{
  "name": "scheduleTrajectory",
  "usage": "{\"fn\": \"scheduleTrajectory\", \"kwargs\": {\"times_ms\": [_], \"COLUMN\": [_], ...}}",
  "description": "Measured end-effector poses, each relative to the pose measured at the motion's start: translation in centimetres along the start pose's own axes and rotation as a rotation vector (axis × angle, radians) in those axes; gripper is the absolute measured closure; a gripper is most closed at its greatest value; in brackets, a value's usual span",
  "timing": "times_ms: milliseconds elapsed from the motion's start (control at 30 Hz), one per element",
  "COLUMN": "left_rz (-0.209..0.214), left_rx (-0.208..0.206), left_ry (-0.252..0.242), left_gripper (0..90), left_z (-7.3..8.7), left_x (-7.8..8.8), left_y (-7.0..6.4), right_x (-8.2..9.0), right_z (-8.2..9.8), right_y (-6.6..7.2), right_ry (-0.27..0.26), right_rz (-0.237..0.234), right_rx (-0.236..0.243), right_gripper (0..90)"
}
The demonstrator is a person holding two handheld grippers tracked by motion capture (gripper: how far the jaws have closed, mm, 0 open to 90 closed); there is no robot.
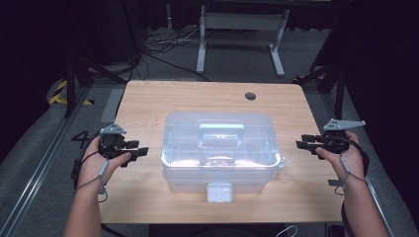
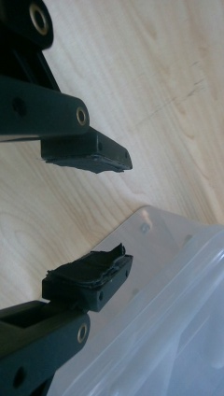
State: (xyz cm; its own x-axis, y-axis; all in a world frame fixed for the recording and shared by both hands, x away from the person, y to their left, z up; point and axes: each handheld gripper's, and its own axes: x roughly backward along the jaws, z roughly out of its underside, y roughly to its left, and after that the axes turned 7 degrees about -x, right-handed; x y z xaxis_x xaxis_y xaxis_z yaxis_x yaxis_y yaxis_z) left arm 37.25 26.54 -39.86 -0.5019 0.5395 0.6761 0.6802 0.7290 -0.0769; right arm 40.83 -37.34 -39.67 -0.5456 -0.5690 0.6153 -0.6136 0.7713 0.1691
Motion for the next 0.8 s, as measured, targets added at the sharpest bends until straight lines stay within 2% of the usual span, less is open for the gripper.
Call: {"fn": "scheduleTrajectory", "kwargs": {"times_ms": [67, 100, 233, 367, 467, 567, 733, 800], "left_rz": [-0.001, 0.014, 0.039, 0.025, 0.033, 0.038, 0.04, 0.036], "left_rx": [-0.002, 0.025, 0.018, 0.011, 0.015, 0.002, 0.001, -0.009], "left_ry": [0.009, 0.023, 0.01, 0.018, 0.005, 0.005, 0.003, -0.001], "left_gripper": [47.4, 49.1, 48.6, 45.2, 45.3, 45.3, 45.9, 45.7], "left_z": [-0.1, -0.1, -0.3, -0.5, -0.7, -0.7, -0.7, -0.8], "left_x": [0.0, 0.1, 0.1, 0.3, 0.5, 0.5, 0.5, 0.6], "left_y": [-0.1, -0.2, -0.6, -0.8, -0.9, -1.0, -1.0, -1.0], "right_x": [0.1, 0.1, 0.2, 0.5, 0.7, 0.9, 1.1, 1.6], "right_z": [-0.1, -0.1, -0.3, -0.7, -1.1, -1.5, -2.0, -2.8], "right_y": [0.1, 0.2, 0.5, 0.9, 1.8, 2.5, 3.2, 4.0], "right_ry": [0.0, -0.006, -0.011, -0.018, -0.021, -0.027, -0.042, -0.058], "right_rz": [0.001, -0.004, -0.011, -0.021, -0.036, -0.053, -0.07, -0.087], "right_rx": [0.0, 0.009, 0.018, 0.026, 0.049, 0.061, 0.078, 0.093], "right_gripper": [57.6, 57.5, 57.5, 57.5, 57.1, 56.5, 56.5, 56.5]}}
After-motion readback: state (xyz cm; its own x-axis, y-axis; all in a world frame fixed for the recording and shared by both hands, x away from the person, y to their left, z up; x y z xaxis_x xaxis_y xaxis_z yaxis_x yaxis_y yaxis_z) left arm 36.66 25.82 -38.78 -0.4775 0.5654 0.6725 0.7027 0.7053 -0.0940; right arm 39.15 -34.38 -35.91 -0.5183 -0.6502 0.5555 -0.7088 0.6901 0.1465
